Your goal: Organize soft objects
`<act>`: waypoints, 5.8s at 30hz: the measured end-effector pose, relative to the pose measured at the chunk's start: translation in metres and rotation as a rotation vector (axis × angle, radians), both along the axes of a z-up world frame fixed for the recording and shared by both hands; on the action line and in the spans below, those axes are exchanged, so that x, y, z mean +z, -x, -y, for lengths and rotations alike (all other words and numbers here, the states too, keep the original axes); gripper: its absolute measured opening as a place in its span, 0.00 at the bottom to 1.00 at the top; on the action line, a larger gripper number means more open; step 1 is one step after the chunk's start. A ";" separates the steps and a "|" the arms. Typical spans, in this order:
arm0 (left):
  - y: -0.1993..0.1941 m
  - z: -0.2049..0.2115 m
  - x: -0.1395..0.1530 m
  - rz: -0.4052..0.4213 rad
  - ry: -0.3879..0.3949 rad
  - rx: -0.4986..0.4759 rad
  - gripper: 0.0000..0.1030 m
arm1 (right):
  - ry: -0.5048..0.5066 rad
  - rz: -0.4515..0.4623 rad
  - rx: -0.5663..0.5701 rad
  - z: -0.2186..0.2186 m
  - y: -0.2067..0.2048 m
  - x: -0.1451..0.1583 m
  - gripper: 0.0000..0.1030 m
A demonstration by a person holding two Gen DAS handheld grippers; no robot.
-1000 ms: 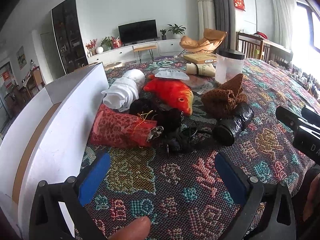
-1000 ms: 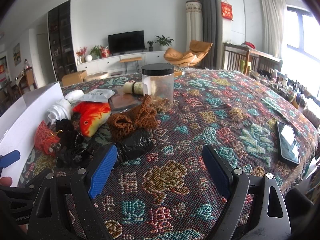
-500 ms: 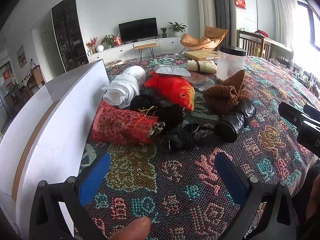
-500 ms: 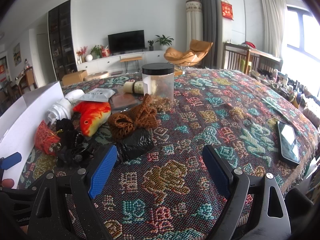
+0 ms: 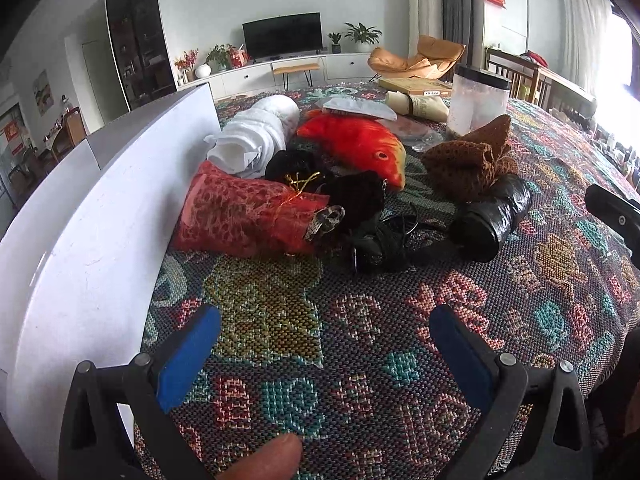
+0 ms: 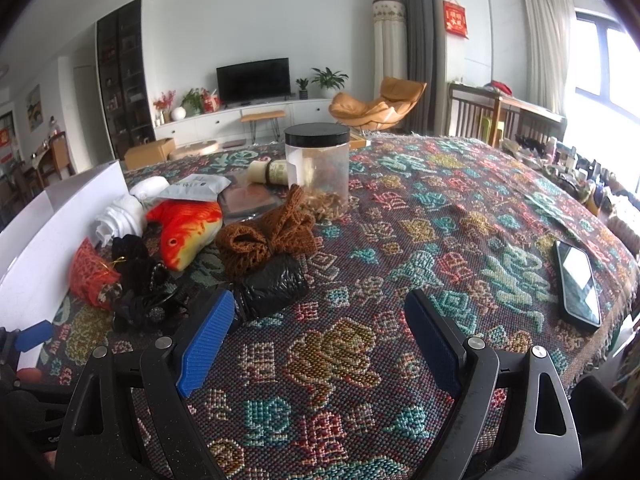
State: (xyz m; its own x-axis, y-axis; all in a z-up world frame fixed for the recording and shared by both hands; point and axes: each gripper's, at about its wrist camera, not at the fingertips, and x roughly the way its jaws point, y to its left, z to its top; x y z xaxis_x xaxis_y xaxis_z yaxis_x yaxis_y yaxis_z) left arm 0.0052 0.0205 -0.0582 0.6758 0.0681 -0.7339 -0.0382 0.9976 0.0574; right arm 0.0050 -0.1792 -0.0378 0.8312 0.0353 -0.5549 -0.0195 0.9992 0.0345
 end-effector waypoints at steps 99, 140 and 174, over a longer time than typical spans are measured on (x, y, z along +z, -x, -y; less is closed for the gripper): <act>-0.113 -0.023 0.041 -0.070 0.282 -0.107 1.00 | -0.141 -0.314 -0.155 0.051 -0.080 -0.058 0.86; -0.058 -0.125 0.149 0.045 0.500 -0.209 0.29 | -0.293 -0.331 0.124 0.041 -0.072 0.041 0.38; -0.022 -0.038 0.042 -0.064 0.253 -0.249 1.00 | 0.022 -0.416 -0.260 0.037 -0.080 -0.058 0.72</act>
State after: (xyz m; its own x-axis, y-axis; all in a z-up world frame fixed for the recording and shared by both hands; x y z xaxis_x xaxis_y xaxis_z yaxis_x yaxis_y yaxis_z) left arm 0.0270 0.0584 -0.0164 0.6005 -0.2825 -0.7481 0.2039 0.9587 -0.1984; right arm 0.0852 -0.2164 -0.0960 0.5186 -0.1588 -0.8401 0.2414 0.9698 -0.0343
